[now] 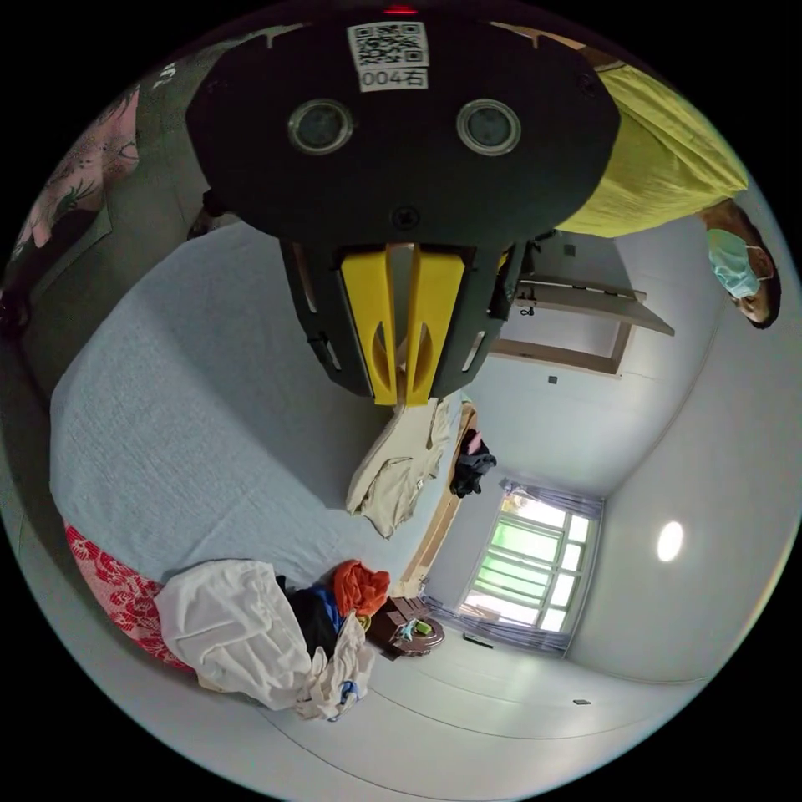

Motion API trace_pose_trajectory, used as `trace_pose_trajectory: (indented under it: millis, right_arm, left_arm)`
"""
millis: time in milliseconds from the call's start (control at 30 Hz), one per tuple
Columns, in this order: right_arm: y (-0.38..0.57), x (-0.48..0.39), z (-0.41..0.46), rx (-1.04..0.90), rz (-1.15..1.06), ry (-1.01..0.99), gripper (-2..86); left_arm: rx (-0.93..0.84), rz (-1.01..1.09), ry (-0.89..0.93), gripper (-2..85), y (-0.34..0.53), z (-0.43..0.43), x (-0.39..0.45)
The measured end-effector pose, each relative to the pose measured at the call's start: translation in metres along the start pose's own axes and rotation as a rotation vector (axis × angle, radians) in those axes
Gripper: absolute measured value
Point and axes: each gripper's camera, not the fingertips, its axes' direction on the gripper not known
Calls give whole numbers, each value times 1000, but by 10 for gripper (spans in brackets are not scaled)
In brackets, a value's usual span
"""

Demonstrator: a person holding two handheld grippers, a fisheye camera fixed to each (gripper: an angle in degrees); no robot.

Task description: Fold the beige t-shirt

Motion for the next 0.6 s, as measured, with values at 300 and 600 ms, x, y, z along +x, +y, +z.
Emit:
trace_pose_trajectory:
  millis: [300, 600]
  right_arm:
    - [21, 48, -17, -76, -14, -26, 5]
    - [69, 142, -18, -119, 106, -85, 6]
  left_arm:
    - [43, -47, -42, 14, 61, -9, 18]
    - [48, -151, -41, 13, 130, -10, 17]
